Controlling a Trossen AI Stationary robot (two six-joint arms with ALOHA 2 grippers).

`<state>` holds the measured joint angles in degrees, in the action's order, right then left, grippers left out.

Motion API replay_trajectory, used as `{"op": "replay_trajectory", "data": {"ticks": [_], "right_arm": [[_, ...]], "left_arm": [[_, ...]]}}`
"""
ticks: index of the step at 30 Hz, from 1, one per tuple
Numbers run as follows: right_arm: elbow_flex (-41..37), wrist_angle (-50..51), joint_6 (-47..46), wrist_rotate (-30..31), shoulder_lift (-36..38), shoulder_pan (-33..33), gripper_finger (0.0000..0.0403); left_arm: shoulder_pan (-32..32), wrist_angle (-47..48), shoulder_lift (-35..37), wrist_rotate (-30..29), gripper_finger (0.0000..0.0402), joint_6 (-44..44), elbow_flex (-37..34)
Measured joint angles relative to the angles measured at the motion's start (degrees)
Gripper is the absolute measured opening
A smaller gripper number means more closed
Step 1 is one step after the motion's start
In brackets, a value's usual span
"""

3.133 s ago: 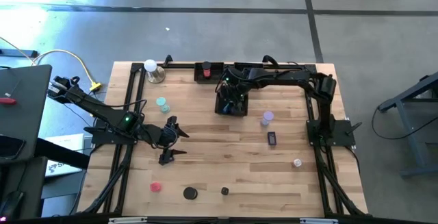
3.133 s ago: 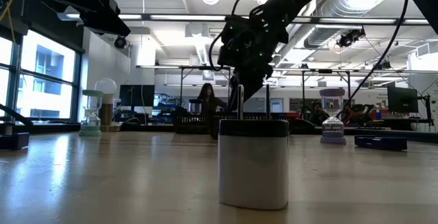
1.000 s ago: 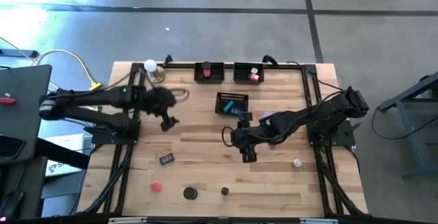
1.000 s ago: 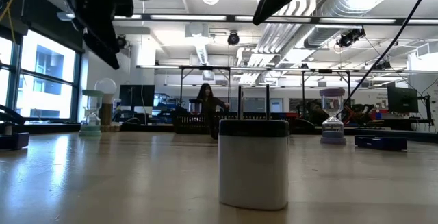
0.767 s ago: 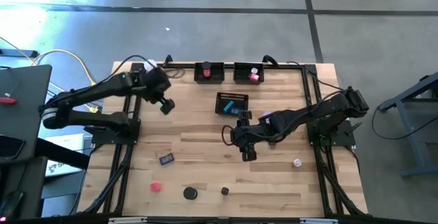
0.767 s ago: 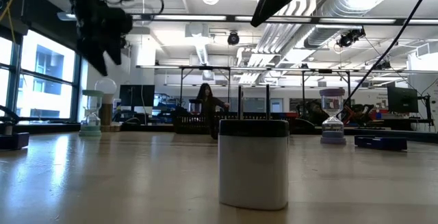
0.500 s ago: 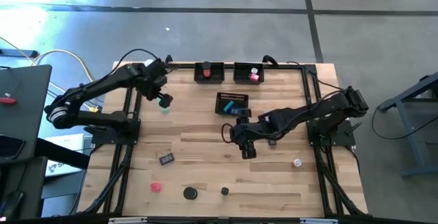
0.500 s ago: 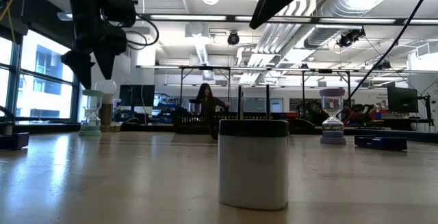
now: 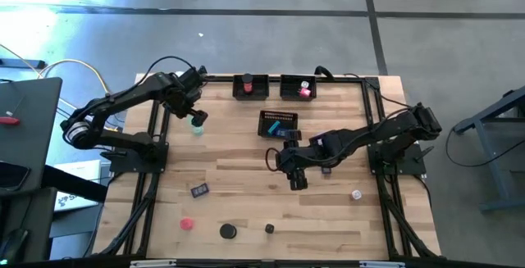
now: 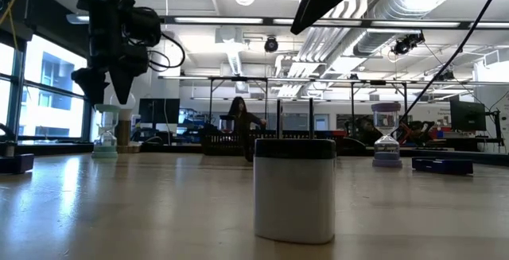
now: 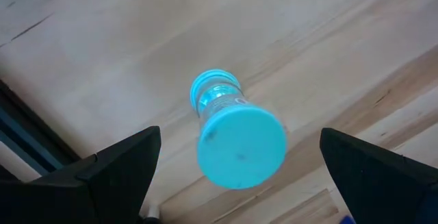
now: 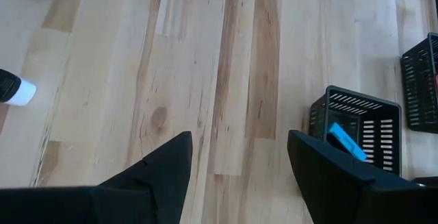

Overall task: Pick & Place Office items
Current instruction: Put the light blue hourglass into the top left black bin

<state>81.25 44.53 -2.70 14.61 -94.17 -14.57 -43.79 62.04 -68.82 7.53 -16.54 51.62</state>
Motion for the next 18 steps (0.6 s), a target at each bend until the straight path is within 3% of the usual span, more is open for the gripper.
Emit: {"op": "replay_trajectory", "data": {"ticks": [18], "right_arm": [[-4.83, -5.07, 1.48, 0.0, -0.09, 0.06, 0.0229]], "left_arm": [[2.43, 0.16, 0.02, -5.59, 0.0389, -7.85, 0.0]]}}
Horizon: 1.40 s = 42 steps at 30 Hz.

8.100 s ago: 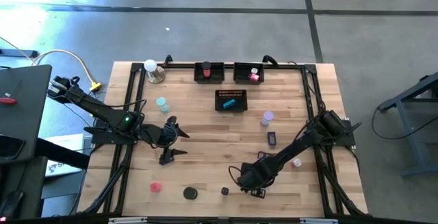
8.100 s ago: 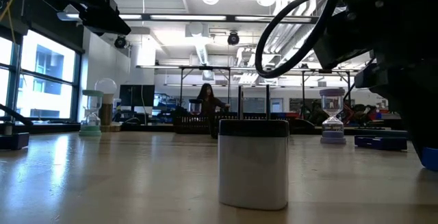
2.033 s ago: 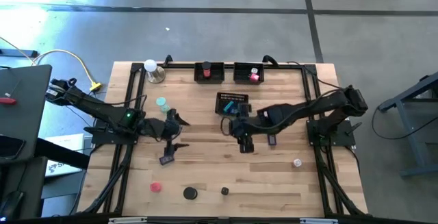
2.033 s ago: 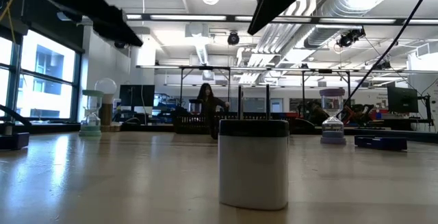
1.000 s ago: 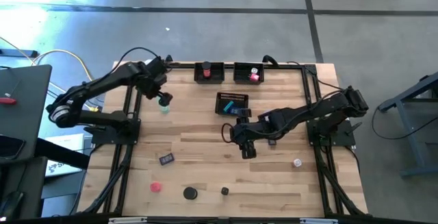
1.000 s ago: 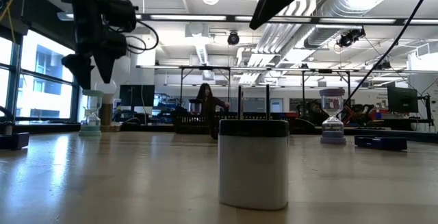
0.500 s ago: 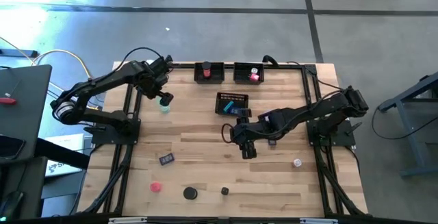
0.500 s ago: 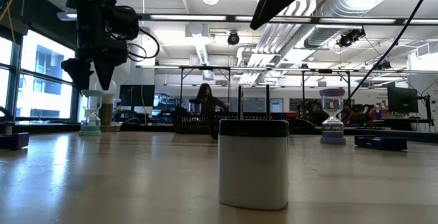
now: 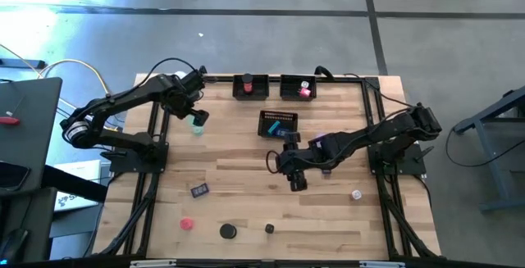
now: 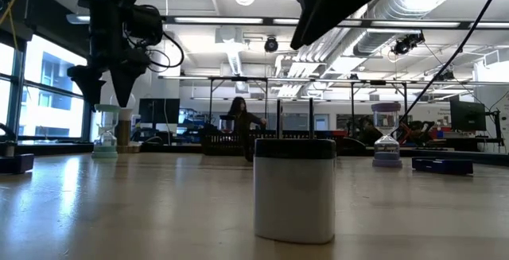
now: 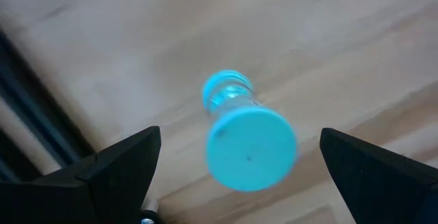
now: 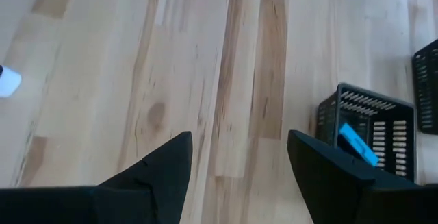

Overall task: Pick & Place Office items
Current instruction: Put the light blue hourglass into the top left black bin

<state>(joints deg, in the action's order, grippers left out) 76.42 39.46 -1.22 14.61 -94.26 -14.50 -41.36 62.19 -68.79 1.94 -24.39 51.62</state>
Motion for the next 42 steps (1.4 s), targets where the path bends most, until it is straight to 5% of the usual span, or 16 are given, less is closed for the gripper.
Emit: {"op": "replay_trajectory", "data": {"ticks": [9, 22, 42], "right_arm": [[-0.01, -0.28, 1.03, -0.02, 0.0, 0.0, 0.0229], [-0.02, -0.26, 1.03, -4.32, 0.0, -0.13, 0.0229], [-0.02, -0.24, 1.01, -4.33, 0.02, -0.13, 0.0229]], "left_arm": [[0.02, 0.0, 0.0, -6.67, 0.0389, 0.25, -0.02], [0.02, 0.05, -0.86, -3.19, 0.0389, -3.54, -0.69], [4.45, -5.39, -14.97, -2.19, 0.0379, -2.64, -1.33]]}}
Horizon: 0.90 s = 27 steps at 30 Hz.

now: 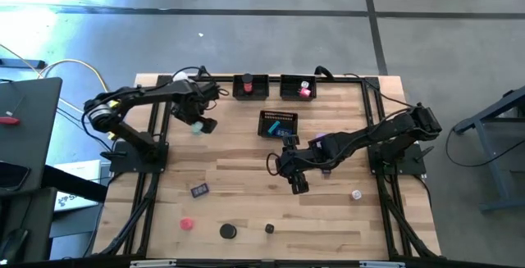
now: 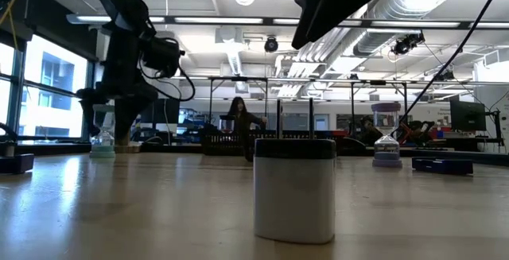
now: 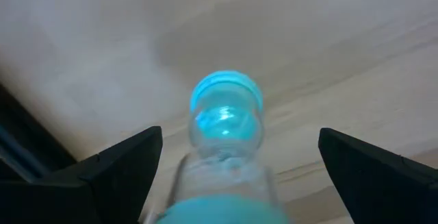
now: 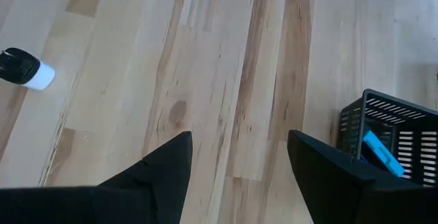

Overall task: Pick & Place Office items
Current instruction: Put the light blue hourglass into the top left black bin

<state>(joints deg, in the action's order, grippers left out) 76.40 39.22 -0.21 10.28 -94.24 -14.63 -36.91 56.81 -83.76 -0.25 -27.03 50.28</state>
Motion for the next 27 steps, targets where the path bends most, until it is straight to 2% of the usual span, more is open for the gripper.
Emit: {"op": "replay_trajectory", "data": {"ticks": [9, 15, 21, 27], "right_arm": [[0.0, 0.02, 0.04, 0.0, 0.02, 0.0, 0.0229], [0.0, 0.02, 0.04, 0.0, 0.02, 0.0, 0.0229], [0.0, 0.02, 0.04, 0.0, 0.04, 0.0, 0.0229], [0.0, 0.01, -1.67, -0.02, 0.04, 0.0, 0.0229]], "left_arm": [[2.6, -0.51, -0.44, -0.04, 0.0319, -0.46, 0.0], [3.99, -0.51, -0.44, -0.1, 0.0244, -0.49, 0.0], [5.94, -0.53, -0.33, -3.76, 0.0159, 0.27, 0.04], [7.63, -2.4, -0.46, -5.15, 0.0159, 4.38, 1.46]]}}
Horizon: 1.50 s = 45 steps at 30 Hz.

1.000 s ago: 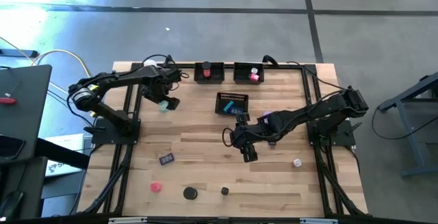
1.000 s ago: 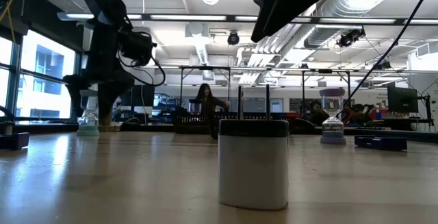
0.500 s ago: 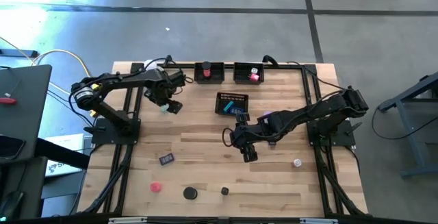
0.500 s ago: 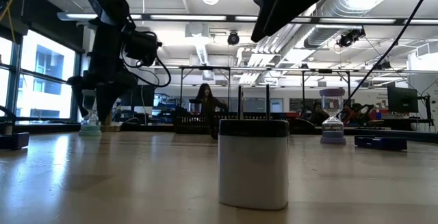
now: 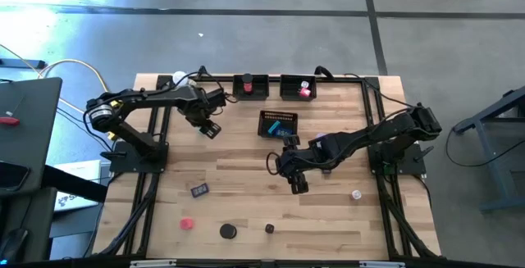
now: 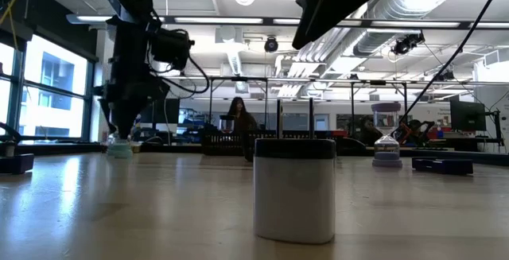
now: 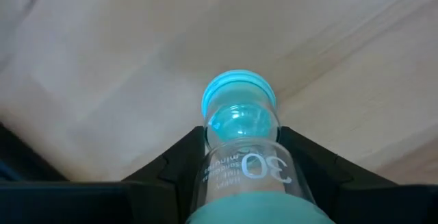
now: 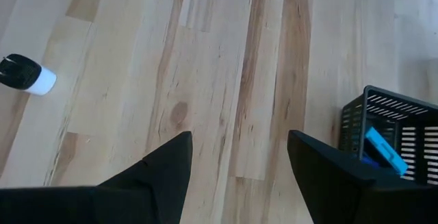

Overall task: Pick & Place Office items
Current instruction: Put the light blue hourglass into the top left black bin

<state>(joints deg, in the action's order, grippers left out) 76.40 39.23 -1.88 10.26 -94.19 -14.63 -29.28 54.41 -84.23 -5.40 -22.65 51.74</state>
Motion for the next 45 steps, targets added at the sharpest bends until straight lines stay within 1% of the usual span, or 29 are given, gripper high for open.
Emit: {"op": "replay_trajectory", "data": {"ticks": [6, 13, 18, 23, 27, 32, 37, 40, 45], "right_arm": [[0.0, 0.6, -2.94, -0.33, 0.0, -0.78, 0.0229], [-0.01, 0.98, -5.43, -0.26, 0.0, -2.78, 0.0229], [-0.02, 0.98, -5.85, -0.07, 0.0, -3.73, 0.0229], [-0.02, 0.93, -5.73, 0.26, 0.0, -3.69, 0.0229], [-0.02, 0.87, -5.54, 0.74, 0.0, -3.28, 0.0229], [-0.02, 0.87, -5.48, 0.79, 0.0, -3.26, 0.0229], [-0.02, 0.89, -5.56, 0.76, 0.0, -3.39, 0.0229], [-0.02, 0.92, -5.59, 0.74, 0.0, -3.39, 0.0229], [-0.02, 0.97, -5.53, 0.74, 0.0, -3.37, 0.0229]], "left_arm": [[1.78, 1.69, 0.02, 0.07, 0.0159, 3.05, 6.31], [2.91, 7.16, 0.04, 0.73, 0.0159, 5.83, 18.41], [2.41, 9.66, 0.04, 0.8, 0.0159, 7.47, 26.9], [0.05, 9.86, -0.97, 0.78, 0.0159, 8.88, 33.61], [-2.36, 8.82, -4.79, 1.6, 0.0159, 10.47, 37.26], [-4.72, 5.63, -12.76, 6.17, 0.0159, 14.74, 40.11], [-5.96, 4.61, -20.76, 5.57, 0.0159, 17.53, 44.44], [-6.67, 4.07, -24.36, 5.25, 0.0159, 18.57, 46.84], [-7.87, 3.2, -27.12, 5.22, 0.0159, 19.45, 48.37]]}}
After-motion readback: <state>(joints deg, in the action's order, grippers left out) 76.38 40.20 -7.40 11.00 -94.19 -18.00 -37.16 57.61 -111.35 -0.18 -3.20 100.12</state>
